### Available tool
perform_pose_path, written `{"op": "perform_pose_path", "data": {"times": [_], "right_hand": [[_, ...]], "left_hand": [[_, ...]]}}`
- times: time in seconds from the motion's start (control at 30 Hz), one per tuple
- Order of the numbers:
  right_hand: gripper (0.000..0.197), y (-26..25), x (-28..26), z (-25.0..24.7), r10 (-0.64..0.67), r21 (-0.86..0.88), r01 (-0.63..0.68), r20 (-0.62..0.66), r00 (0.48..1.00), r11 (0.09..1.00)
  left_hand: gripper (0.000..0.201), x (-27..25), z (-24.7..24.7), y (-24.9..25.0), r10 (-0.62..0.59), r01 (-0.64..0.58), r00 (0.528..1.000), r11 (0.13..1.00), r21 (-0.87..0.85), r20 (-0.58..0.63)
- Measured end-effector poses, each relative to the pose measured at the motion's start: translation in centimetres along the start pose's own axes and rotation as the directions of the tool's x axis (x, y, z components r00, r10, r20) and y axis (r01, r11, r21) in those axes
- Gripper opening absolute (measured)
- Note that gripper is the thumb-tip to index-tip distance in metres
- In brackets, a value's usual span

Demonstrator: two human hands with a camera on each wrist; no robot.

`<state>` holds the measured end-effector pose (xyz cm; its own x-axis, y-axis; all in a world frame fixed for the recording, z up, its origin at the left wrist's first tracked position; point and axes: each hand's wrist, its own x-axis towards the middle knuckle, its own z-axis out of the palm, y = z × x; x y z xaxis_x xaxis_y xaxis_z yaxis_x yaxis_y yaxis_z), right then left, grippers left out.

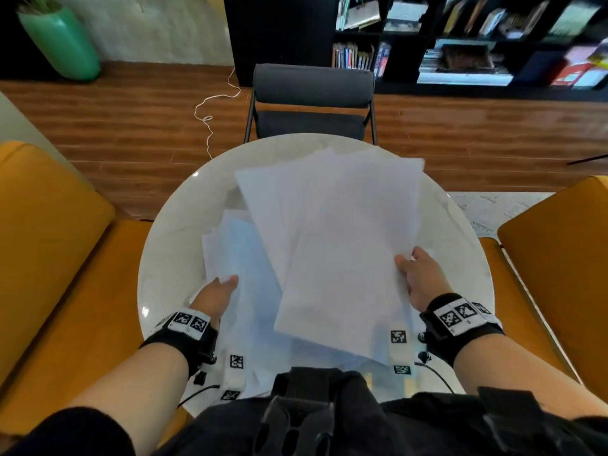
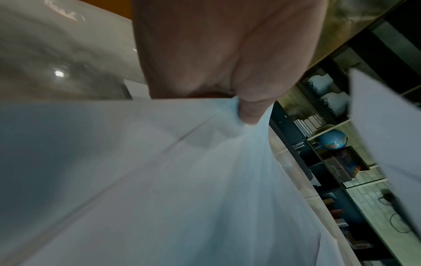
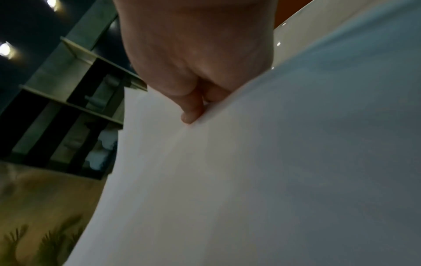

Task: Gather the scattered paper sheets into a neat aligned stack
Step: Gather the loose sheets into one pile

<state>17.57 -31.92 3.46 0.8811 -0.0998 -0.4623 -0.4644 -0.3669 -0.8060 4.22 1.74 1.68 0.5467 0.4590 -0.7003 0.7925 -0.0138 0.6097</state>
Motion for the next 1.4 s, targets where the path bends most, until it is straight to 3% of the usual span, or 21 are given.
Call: {"op": "perform_pose_path", "data": {"times": [0.13,0.2,0.3,0.43,0.53,0.57,0.67,0.73,0.8,0.83,0.9,0.97,1.03,1.13,1.23,1.4], "right_hand": [[0.013,2.6,-0.4,2.0,0.069,-0.282,-0.015,0.182,0.981,0.959],[0.014,2.3,-2.0,3.0,0.106,-0.407,0.008,0.256,0.961,0.913],[0.028,2.2,-2.5,4.0,0.063,-0.503,0.069,0.24,0.969,0.861],[0.033,1.5,-1.8,5.0,0.005,-0.496,0.124,0.25,0.968,0.86],[0.032,0.9,-1.3,5.9,-0.052,-0.483,0.176,0.26,0.964,0.858],[0.032,0.7,-1.2,6.3,-0.051,-0.475,0.18,0.273,0.961,0.862],[0.03,0.0,-1.4,7.8,-0.041,-0.461,0.191,0.315,0.948,0.867],[0.028,-0.2,-1.3,8.6,-0.027,-0.45,0.158,0.283,0.959,0.879],[0.027,-0.3,-1.2,9.3,-0.02,-0.404,0.097,0.192,0.981,0.91],[0.028,-0.4,-1.2,9.7,-0.012,-0.377,0.075,0.166,0.986,0.923],[0.034,-0.6,-1.2,10.3,0.014,-0.331,0.053,0.195,0.981,0.942],[0.047,-0.7,-1.1,10.7,0.054,-0.272,0.014,0.239,0.97,0.962],[0.068,-0.8,-0.8,10.5,0.066,-0.254,-0.019,0.18,0.981,0.967],[0.084,-0.7,0.5,8.7,0.075,-0.471,-0.114,-0.101,0.992,0.875],[0.097,0.0,1.0,5.5,0.186,-0.496,-0.316,-0.294,0.938,0.809],[0.099,0.9,1.9,2.8,0.371,-0.422,-0.544,-0.427,0.825,0.725]], "left_hand": [[0.11,1.0,0.1,-0.3,-0.197,0.217,0.976,0.932,-0.292,0.094],[0.09,1.0,0.3,-0.3,-0.104,0.128,0.987,0.972,-0.198,0.126],[0.05,0.7,0.6,-0.1,0.028,-0.031,0.998,0.998,0.059,0.05],[0.041,0.8,0.4,0.0,0.048,-0.07,0.99,0.985,0.157,0.136],[0.043,1.0,0.3,0.2,0.042,-0.053,0.985,0.997,0.062,0.17],[0.052,1.2,0.4,0.2,0.027,-0.029,0.985,1.0,0.009,0.171],[0.111,1.3,0.7,0.9,-0.165,0.198,0.967,0.967,-0.159,0.195],[0.115,0.7,1.2,1.6,-0.162,0.228,0.955,0.937,-0.264,0.248],[0.107,0.8,1.6,1.6,-0.07,0.147,0.959,0.951,-0.271,0.273],[0.096,1.1,1.8,1.3,0.013,0.05,0.965,0.971,-0.235,0.26],[0.064,1.9,2.0,0.6,0.125,-0.093,0.961,0.986,-0.138,0.247],[0.054,2.6,1.9,0.2,0.154,-0.13,0.969,0.983,-0.131,0.195],[0.051,2.7,1.3,0.5,0.147,-0.106,0.973,0.97,-0.219,0.18],[0.044,3.3,-0.2,0.2,0.126,-0.094,0.987,0.958,-0.272,0.102],[0.043,3.6,-1.6,-0.8,0.116,-0.124,0.991,0.983,-0.133,-0.068],[0.043,2.9,-1.6,-1.4,0.137,-0.137,0.984,0.991,0.005,-0.112]]}}
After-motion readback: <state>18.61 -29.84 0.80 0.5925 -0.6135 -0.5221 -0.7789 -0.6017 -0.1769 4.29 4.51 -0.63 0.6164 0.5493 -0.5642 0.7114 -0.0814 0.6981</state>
